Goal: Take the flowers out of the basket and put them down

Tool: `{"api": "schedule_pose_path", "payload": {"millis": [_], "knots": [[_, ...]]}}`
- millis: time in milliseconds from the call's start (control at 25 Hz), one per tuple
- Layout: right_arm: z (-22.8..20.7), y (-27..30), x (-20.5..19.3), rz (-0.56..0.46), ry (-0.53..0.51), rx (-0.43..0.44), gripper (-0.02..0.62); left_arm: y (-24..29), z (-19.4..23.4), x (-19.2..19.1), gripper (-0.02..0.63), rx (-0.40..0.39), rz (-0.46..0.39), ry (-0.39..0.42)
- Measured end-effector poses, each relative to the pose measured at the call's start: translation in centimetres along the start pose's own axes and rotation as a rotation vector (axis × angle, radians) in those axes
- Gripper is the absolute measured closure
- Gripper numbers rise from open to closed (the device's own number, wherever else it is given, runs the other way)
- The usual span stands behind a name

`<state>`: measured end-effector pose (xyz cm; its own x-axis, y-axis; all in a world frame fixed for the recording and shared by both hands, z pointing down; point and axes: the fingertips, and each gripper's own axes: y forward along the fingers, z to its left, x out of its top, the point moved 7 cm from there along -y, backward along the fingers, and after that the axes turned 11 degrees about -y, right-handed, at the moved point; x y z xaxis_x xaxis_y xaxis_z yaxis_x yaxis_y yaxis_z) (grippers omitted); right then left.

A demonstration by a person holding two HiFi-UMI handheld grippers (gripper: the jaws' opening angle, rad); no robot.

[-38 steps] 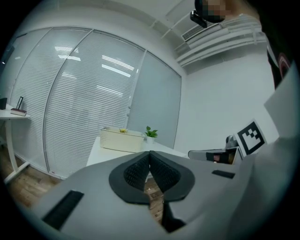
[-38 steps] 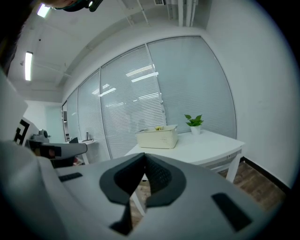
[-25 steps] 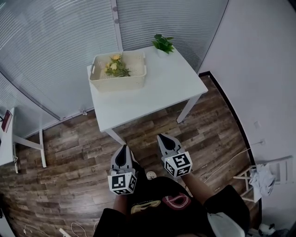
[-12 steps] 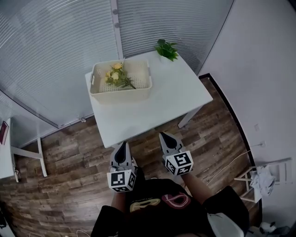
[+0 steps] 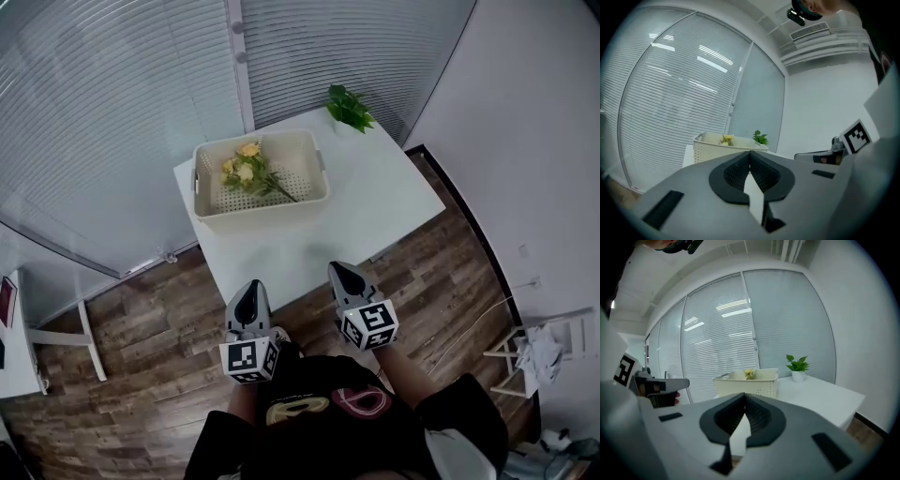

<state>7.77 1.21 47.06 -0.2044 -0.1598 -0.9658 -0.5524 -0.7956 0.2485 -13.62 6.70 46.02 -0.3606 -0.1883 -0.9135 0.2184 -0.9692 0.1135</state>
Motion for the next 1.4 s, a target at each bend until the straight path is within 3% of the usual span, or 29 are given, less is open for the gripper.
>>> {"api": "schedule_pose_path", "payload": {"millis": [560, 760, 1400], "knots": [[1.4, 5.2, 1.3, 0.001, -0.002, -0.010, 0.584, 2.8, 5.5, 2.3, 0.589, -0.002, -0.005, -0.014], [0.2, 6.7, 1.0, 0.076, 0.025, -0.016, 0.583, 3.2, 5.4, 2.5, 0.589, 0.018, -0.010, -0.015], [-3.1, 13.9, 6.2, 0.089, -0.104, 0.198, 0.558, 8.0, 5.0, 4.4, 0.589, 0.141, -0.061, -0.026]]}}
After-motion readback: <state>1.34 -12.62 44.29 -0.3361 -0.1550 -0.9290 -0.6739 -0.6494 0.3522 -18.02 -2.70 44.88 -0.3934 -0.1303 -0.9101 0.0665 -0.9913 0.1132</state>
